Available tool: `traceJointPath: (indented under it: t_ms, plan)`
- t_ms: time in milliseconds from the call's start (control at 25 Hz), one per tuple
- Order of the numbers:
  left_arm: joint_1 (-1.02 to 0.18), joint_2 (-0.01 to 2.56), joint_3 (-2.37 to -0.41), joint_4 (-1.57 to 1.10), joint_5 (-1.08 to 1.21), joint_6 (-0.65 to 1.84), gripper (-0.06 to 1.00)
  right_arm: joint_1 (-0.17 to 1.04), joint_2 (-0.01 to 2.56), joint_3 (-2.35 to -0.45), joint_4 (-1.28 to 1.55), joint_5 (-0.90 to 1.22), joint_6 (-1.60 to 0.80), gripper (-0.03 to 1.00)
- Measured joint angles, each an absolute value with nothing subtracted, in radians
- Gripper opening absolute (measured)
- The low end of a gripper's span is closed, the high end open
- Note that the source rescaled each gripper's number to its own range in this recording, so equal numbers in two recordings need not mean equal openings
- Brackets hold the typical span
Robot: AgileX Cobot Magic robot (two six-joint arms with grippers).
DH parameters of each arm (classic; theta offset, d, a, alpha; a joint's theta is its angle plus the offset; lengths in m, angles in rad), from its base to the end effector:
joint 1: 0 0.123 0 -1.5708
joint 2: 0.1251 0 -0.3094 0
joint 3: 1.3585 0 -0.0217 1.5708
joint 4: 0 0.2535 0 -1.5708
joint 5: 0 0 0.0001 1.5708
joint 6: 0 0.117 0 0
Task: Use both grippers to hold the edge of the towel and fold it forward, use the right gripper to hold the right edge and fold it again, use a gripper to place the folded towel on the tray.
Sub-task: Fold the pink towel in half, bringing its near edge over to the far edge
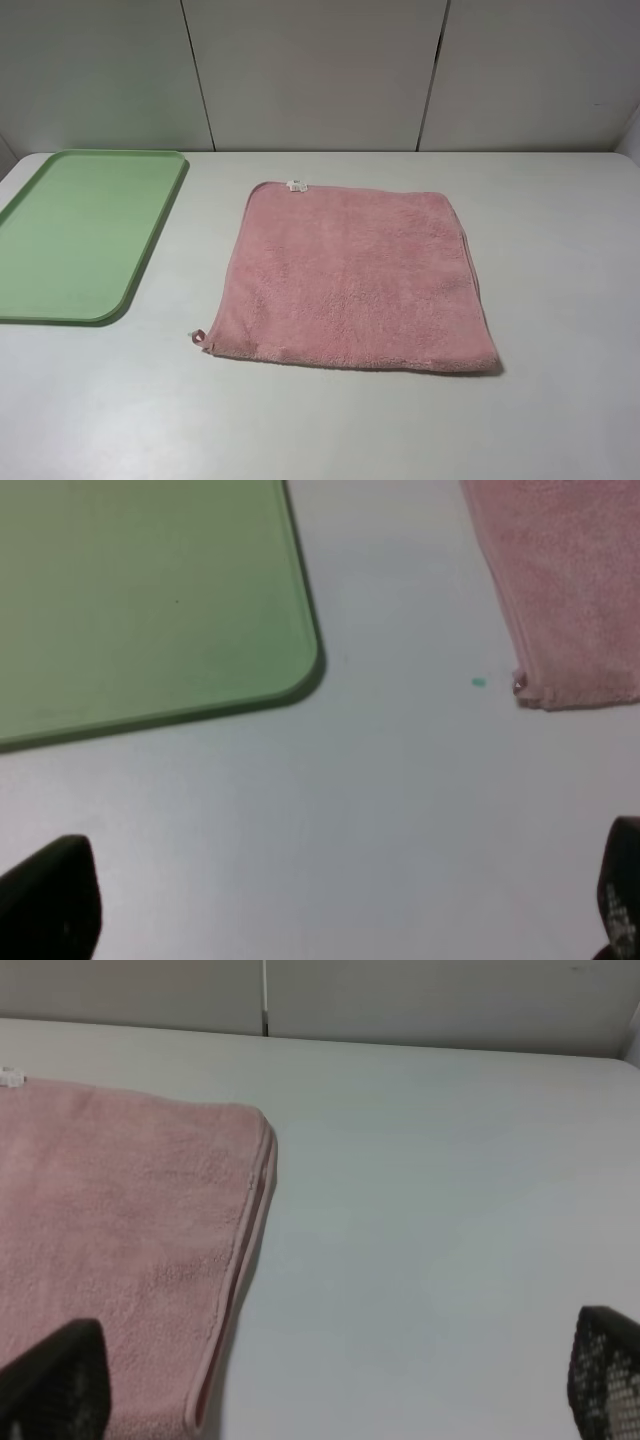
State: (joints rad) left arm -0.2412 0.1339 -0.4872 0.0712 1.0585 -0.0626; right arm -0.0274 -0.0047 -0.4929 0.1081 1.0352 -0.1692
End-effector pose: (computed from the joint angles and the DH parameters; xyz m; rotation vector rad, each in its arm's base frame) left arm 0.0174 0.0032 0.2623 0.1982 2.1786 -0.0842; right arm -0.0025 0.0109 0.2677 -0.1460 2.0113 0.0040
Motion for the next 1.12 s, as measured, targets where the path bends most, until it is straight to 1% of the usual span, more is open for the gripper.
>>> traceJointPath:
  t_ms: [1120]
  plan:
    - [-0.241, 0.134, -0.487, 0.106, 1.058, -0.063, 1.00, -0.027, -0.005, -0.493, 0.108, 1.035, -0.169, 1.00]
